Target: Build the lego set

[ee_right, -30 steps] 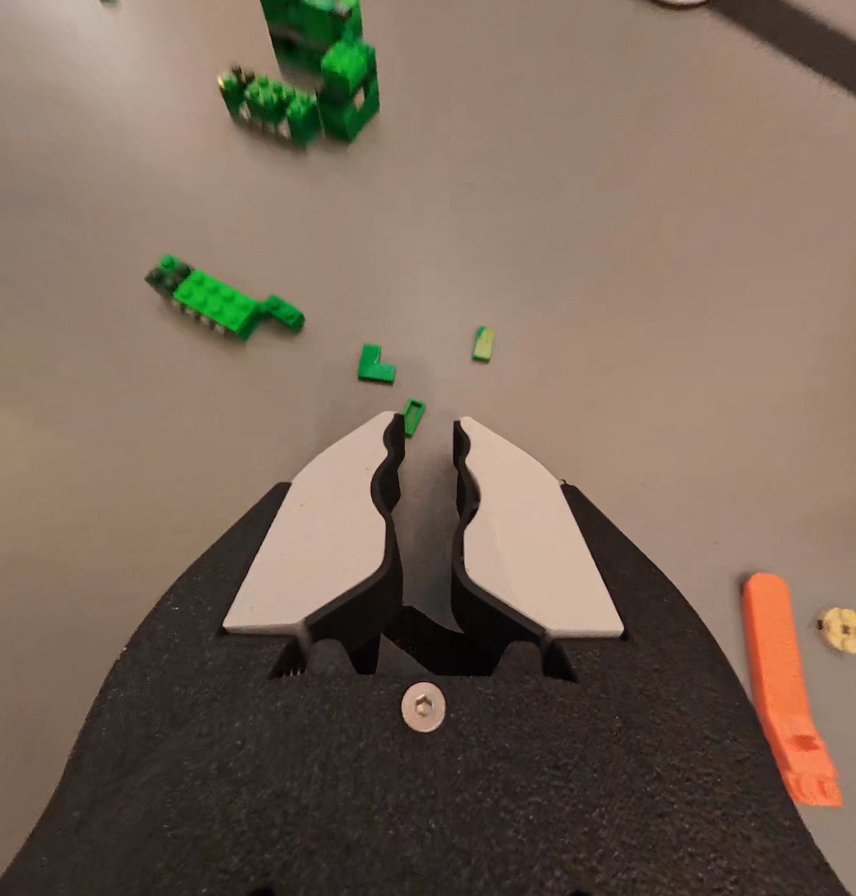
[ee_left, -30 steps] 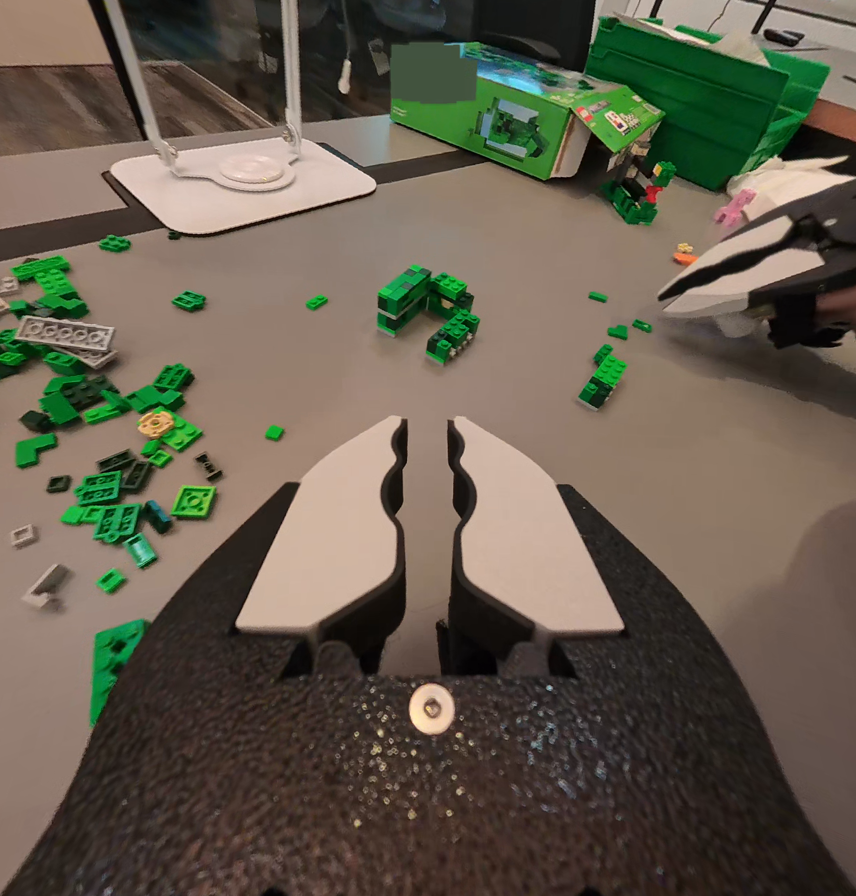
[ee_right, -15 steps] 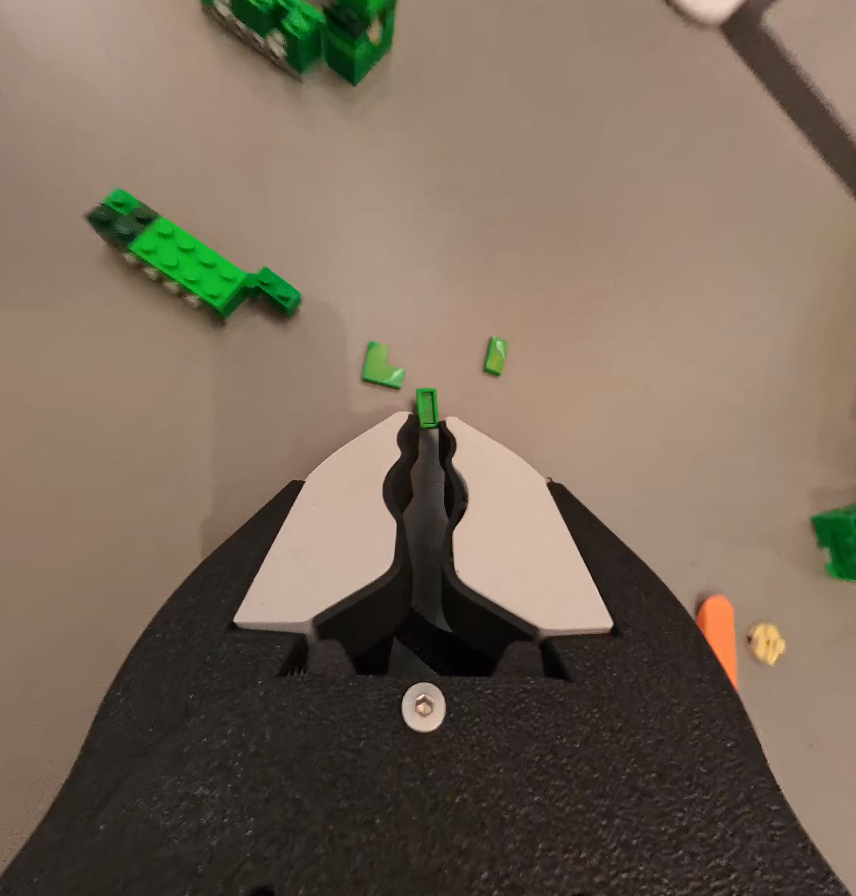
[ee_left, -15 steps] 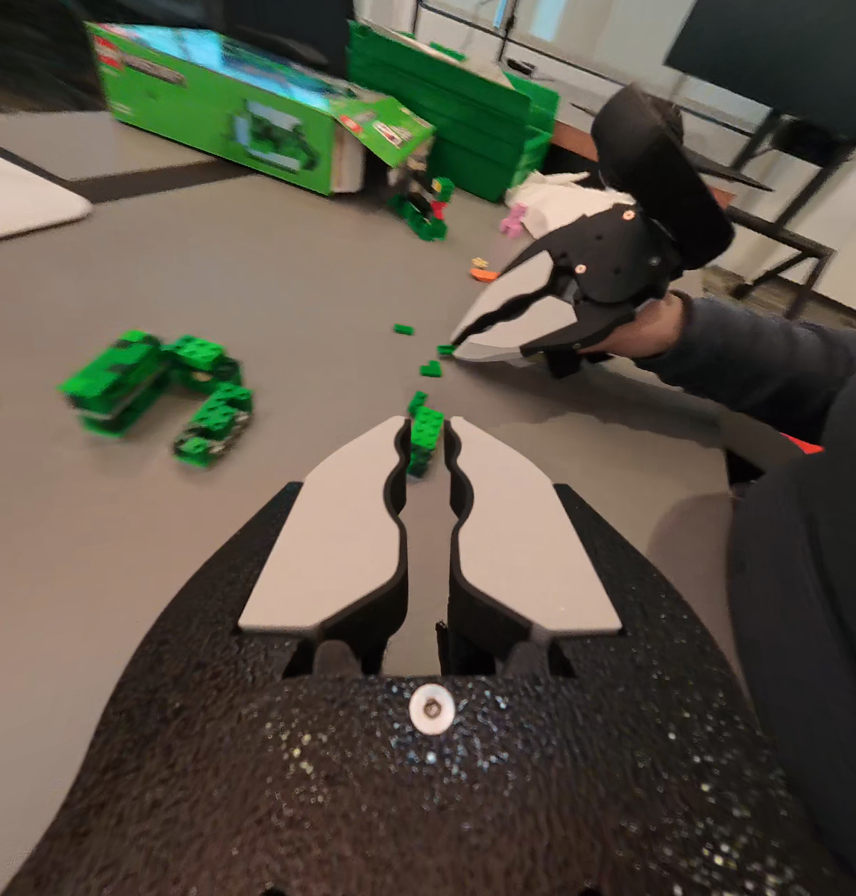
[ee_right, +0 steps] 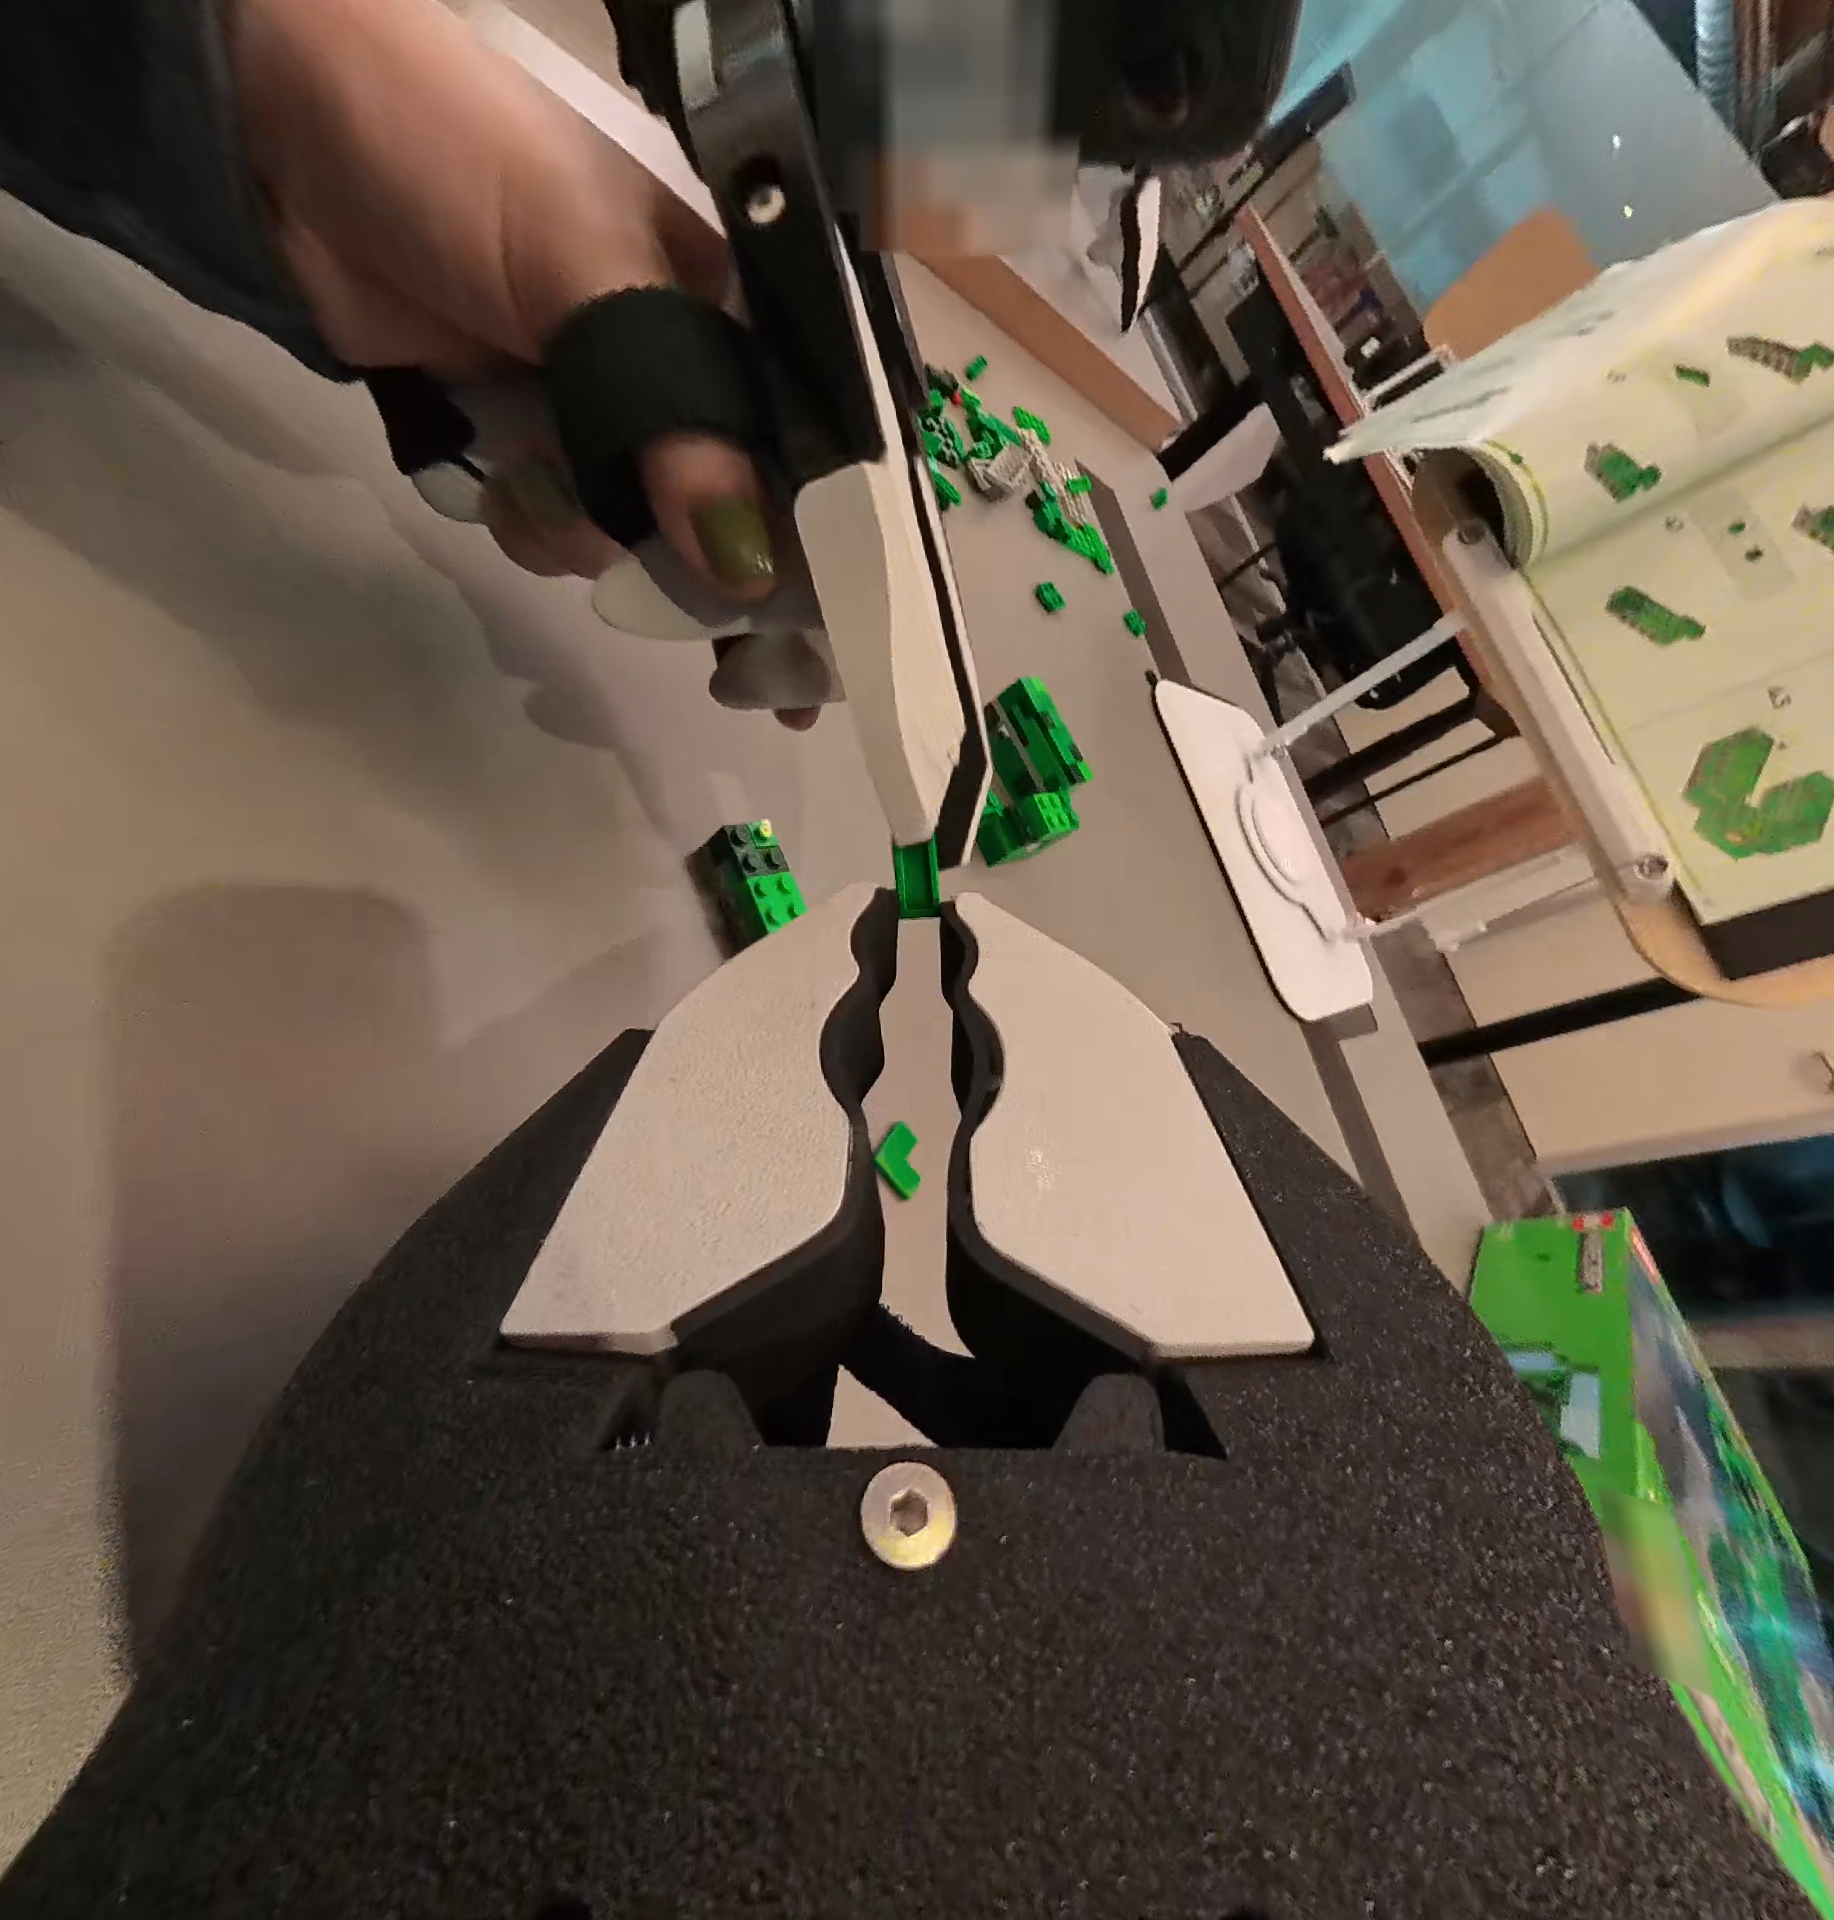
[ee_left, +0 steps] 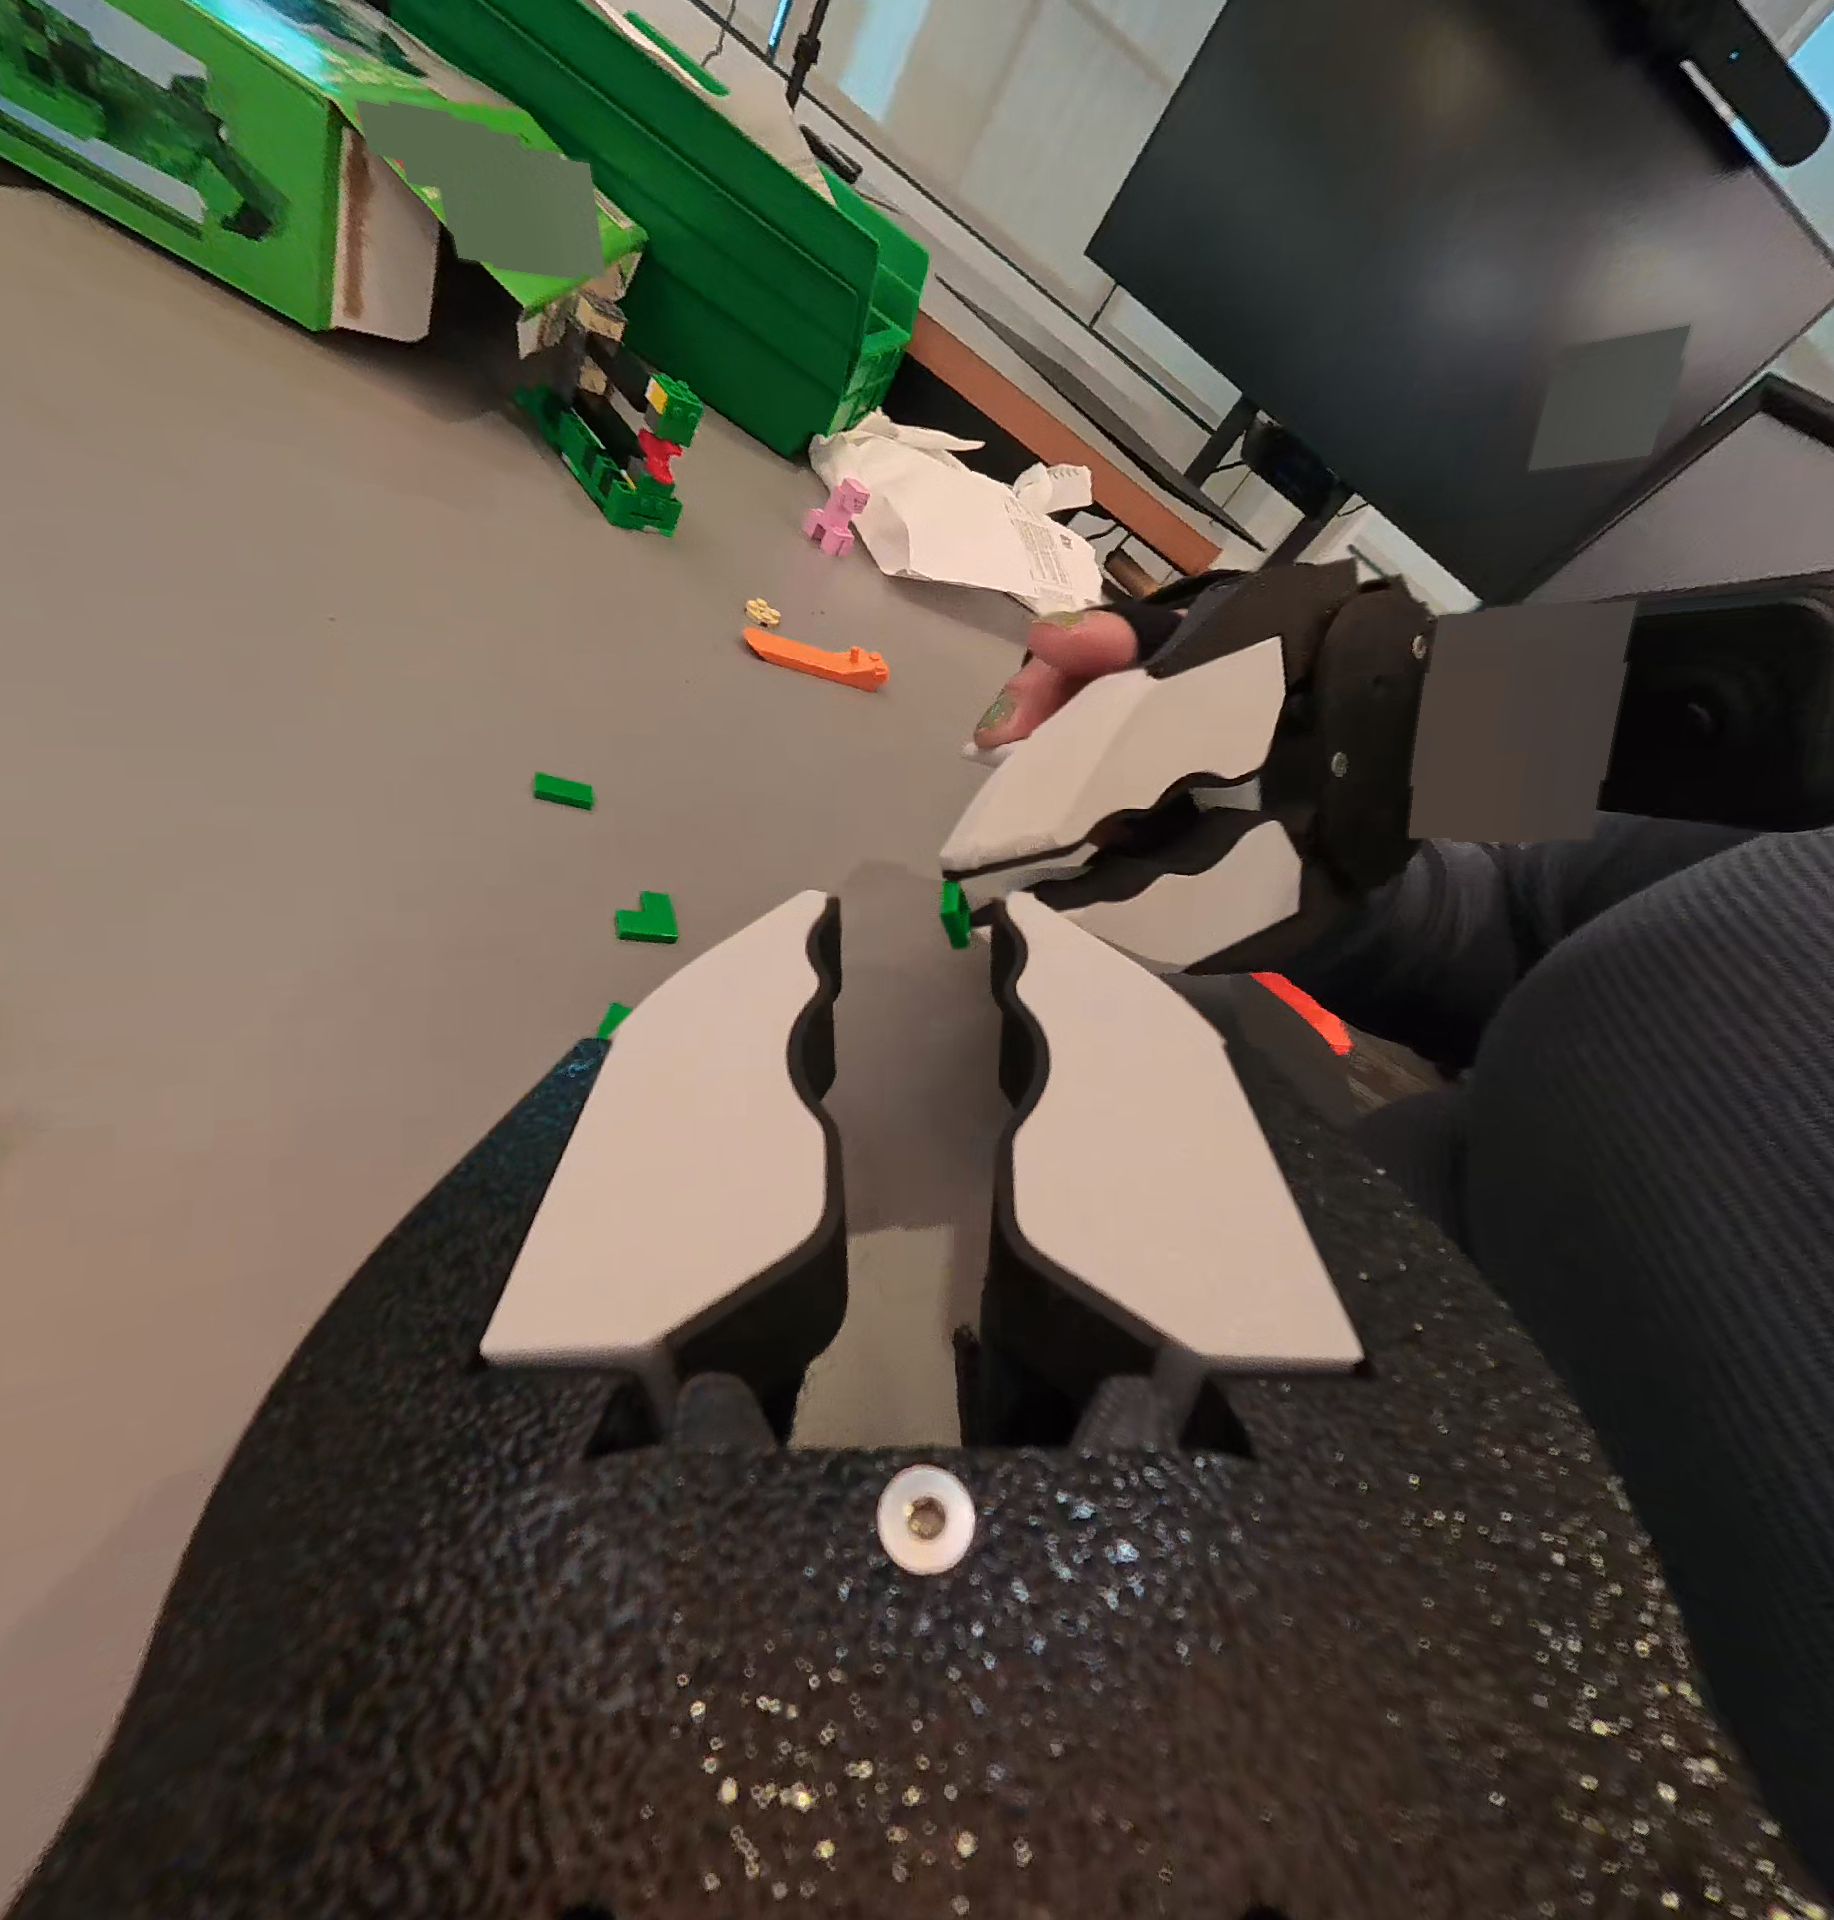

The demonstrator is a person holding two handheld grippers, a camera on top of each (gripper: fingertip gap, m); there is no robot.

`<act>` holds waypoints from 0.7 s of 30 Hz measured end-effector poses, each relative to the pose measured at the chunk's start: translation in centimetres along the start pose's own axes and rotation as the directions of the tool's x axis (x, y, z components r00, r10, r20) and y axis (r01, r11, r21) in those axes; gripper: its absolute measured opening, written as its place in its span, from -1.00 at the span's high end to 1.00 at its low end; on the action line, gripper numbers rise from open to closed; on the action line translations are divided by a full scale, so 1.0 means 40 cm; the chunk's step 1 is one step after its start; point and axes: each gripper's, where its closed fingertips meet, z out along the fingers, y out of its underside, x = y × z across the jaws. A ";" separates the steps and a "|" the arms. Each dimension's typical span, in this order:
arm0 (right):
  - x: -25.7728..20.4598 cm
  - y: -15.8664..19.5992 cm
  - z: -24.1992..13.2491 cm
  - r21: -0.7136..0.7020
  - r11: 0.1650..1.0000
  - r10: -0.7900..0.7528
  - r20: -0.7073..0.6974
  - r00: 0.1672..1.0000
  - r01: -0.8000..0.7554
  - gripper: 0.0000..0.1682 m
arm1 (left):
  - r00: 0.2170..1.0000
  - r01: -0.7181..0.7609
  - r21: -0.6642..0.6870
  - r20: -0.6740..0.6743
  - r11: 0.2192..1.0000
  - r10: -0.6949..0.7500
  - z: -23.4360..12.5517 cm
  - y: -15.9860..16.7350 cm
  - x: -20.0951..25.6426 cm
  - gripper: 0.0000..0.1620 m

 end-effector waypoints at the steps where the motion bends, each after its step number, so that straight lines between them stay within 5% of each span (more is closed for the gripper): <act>1: -0.001 -0.005 -0.001 0.008 1.000 -0.006 0.003 1.000 0.006 0.91 | 1.000 0.009 -0.004 -0.014 1.000 -0.009 0.001 0.001 0.004 0.68; 4: -0.006 -0.019 -0.005 0.027 0.999 -0.029 0.015 0.999 0.028 0.91 | 0.998 0.016 -0.021 -0.066 1.000 -0.017 0.004 0.007 0.020 0.92; 7: -0.004 -0.038 -0.017 0.092 0.996 0.017 0.024 1.000 -0.020 0.87 | 0.991 -0.041 -0.002 -0.126 0.999 0.041 -0.007 0.002 0.041 0.97; 12: -0.008 -0.081 -0.049 0.190 0.835 0.431 0.360 0.828 -0.517 0.83 | 0.944 -0.280 0.037 -0.168 0.959 0.283 -0.018 0.004 0.080 0.98; 16: -0.025 -0.097 -0.057 0.169 0.783 0.466 0.478 0.745 -0.598 0.88 | 0.910 -0.383 0.041 -0.156 0.923 0.385 -0.012 0.009 0.098 0.97; 21: -0.028 -0.074 -0.050 0.125 0.796 0.479 0.468 0.743 -0.592 0.87 | 0.903 -0.396 0.068 -0.153 0.916 0.402 -0.018 0.004 0.104 0.98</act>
